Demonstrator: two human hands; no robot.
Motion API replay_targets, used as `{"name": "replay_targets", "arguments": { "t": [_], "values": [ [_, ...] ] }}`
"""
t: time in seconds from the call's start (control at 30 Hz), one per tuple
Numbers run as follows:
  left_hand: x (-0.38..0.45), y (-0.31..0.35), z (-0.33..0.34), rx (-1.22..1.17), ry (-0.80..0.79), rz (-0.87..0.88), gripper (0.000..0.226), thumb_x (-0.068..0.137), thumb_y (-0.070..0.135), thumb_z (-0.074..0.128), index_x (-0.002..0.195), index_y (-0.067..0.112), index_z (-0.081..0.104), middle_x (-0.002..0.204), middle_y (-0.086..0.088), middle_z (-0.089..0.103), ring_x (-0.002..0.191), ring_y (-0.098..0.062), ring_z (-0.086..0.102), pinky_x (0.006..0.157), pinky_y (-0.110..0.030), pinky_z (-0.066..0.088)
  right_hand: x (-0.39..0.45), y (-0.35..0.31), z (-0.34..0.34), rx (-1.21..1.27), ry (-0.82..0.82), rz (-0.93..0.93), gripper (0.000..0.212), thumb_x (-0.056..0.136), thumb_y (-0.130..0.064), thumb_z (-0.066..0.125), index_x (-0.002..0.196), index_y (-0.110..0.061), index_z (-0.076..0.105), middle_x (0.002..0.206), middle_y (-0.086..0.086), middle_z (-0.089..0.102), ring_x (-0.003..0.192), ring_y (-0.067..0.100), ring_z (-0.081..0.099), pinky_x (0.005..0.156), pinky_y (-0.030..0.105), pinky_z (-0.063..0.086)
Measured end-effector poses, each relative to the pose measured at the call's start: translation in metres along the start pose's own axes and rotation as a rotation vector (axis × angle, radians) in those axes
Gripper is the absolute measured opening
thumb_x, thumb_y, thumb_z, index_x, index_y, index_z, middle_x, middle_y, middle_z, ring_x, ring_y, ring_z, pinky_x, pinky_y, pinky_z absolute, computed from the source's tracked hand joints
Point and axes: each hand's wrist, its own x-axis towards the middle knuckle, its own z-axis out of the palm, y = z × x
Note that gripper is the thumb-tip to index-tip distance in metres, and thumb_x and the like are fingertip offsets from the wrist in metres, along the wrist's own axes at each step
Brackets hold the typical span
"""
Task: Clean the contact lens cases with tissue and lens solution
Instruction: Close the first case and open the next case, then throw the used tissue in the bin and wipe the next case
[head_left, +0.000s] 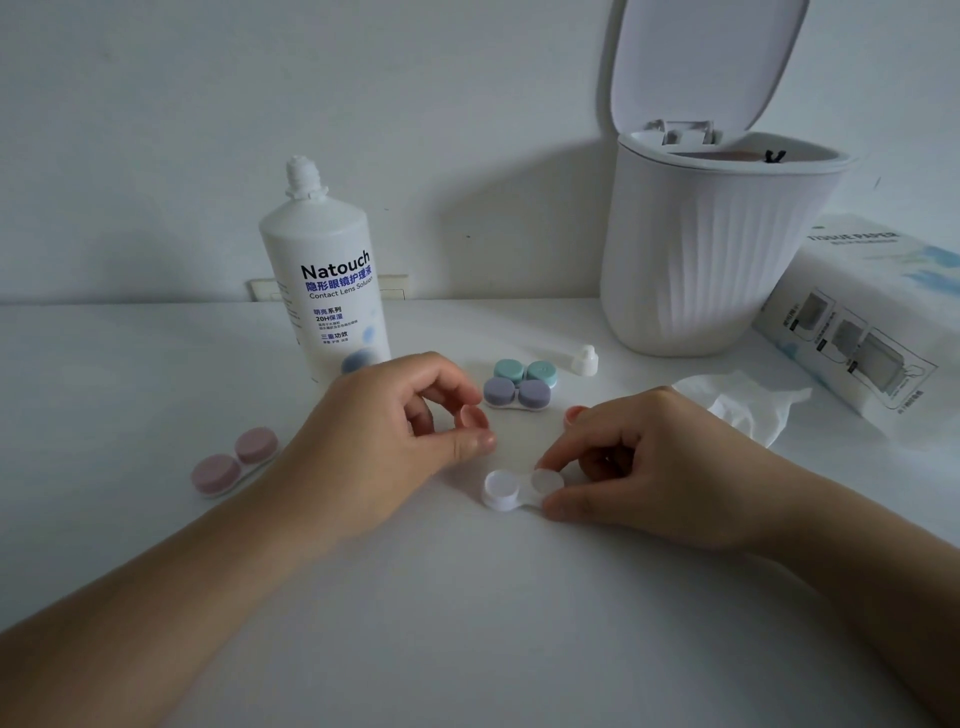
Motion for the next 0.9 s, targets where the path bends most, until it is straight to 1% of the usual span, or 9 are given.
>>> {"name": "replay_targets", "arguments": {
  "t": [0.1, 0.23, 0.37, 0.5, 0.57, 0.63, 0.7, 0.8, 0.9],
  "values": [
    [0.0, -0.006, -0.003, 0.068, -0.031, -0.06, 0.024, 0.076, 0.032, 0.085, 0.091, 0.042, 0.069, 0.06, 0.021, 0.059, 0.05, -0.002, 0.046, 0.052, -0.013, 0.039, 0.0, 0.0, 0.0, 0.0, -0.005, -0.003, 0.016, 0.074, -0.047, 0.081, 0.088, -0.042, 0.077, 0.055, -0.012, 0.051, 0.055, 0.005, 0.046, 0.076, 0.045, 0.054],
    [0.002, -0.011, -0.005, 0.128, -0.065, -0.08, 0.021, 0.077, 0.043, 0.082, 0.092, 0.049, 0.069, 0.06, 0.014, 0.056, 0.051, -0.004, 0.048, 0.053, -0.015, 0.04, 0.001, 0.001, 0.0, -0.004, 0.001, 0.011, 0.017, 0.074, -0.047, 0.081, 0.089, -0.04, 0.078, 0.053, -0.014, 0.049, 0.053, 0.005, 0.045, 0.093, 0.051, 0.053],
    [0.004, -0.01, -0.004, 0.219, -0.06, -0.017, 0.014, 0.079, 0.043, 0.079, 0.092, 0.038, 0.073, 0.087, 0.016, 0.065, 0.066, -0.007, 0.053, 0.06, -0.015, 0.038, 0.001, 0.0, 0.0, -0.02, -0.003, 0.005, 0.018, 0.074, -0.048, 0.081, 0.09, -0.041, 0.077, 0.055, -0.014, 0.051, 0.054, 0.004, 0.046, 0.084, 0.047, 0.054],
    [0.001, -0.005, -0.006, 0.185, -0.048, 0.08, 0.019, 0.085, 0.033, 0.078, 0.104, 0.038, 0.075, 0.099, 0.017, 0.062, 0.069, -0.013, 0.053, 0.062, -0.011, 0.039, 0.001, 0.001, 0.0, -0.016, -0.002, 0.003, 0.018, 0.074, -0.048, 0.081, 0.09, -0.039, 0.078, 0.053, -0.014, 0.051, 0.053, 0.004, 0.047, 0.089, 0.05, 0.053],
    [-0.003, -0.001, -0.009, 0.128, -0.123, 0.126, 0.018, 0.084, 0.045, 0.075, 0.101, 0.042, 0.074, 0.1, 0.015, 0.063, 0.066, -0.014, 0.051, 0.06, -0.011, 0.039, 0.001, 0.001, 0.001, -0.013, 0.002, -0.003, 0.017, 0.074, -0.047, 0.081, 0.089, -0.039, 0.077, 0.053, -0.014, 0.051, 0.054, 0.004, 0.047, 0.087, 0.048, 0.054],
    [-0.007, 0.002, -0.012, 0.094, -0.205, 0.14, 0.032, 0.076, 0.064, 0.072, 0.103, 0.046, 0.071, 0.1, 0.015, 0.062, 0.063, -0.01, 0.048, 0.06, -0.01, 0.037, 0.001, 0.002, 0.001, -0.006, 0.006, -0.011, 0.018, 0.074, -0.047, 0.082, 0.089, -0.039, 0.077, 0.054, -0.013, 0.051, 0.055, 0.005, 0.048, 0.085, 0.047, 0.054],
    [-0.009, 0.003, -0.013, 0.096, -0.253, 0.125, 0.044, 0.067, 0.071, 0.07, 0.106, 0.05, 0.069, 0.096, 0.019, 0.061, 0.062, -0.006, 0.047, 0.059, -0.01, 0.037, 0.001, 0.003, 0.001, 0.001, 0.007, -0.017, 0.018, 0.074, -0.047, 0.082, 0.089, -0.039, 0.077, 0.055, -0.011, 0.052, 0.054, 0.009, 0.048, 0.09, 0.051, 0.054],
    [-0.011, 0.007, -0.011, 0.124, -0.288, 0.114, 0.034, 0.066, 0.057, 0.084, 0.097, 0.045, 0.073, 0.091, 0.024, 0.061, 0.07, 0.002, 0.056, 0.064, -0.009, 0.04, 0.002, 0.004, 0.002, 0.005, 0.007, -0.02, 0.019, 0.074, -0.049, 0.081, 0.09, -0.039, 0.077, 0.055, -0.012, 0.052, 0.053, 0.008, 0.048, 0.093, 0.054, 0.052],
    [-0.011, 0.009, -0.007, 0.116, -0.304, 0.082, 0.028, 0.07, 0.039, 0.089, 0.094, 0.038, 0.075, 0.087, 0.028, 0.061, 0.095, -0.002, 0.066, 0.082, -0.021, 0.048, 0.003, 0.006, 0.002, 0.004, 0.004, -0.026, 0.022, 0.073, -0.052, 0.078, 0.09, -0.039, 0.077, 0.054, -0.014, 0.051, 0.051, 0.007, 0.046, 0.096, 0.056, 0.051]
  ]
}}
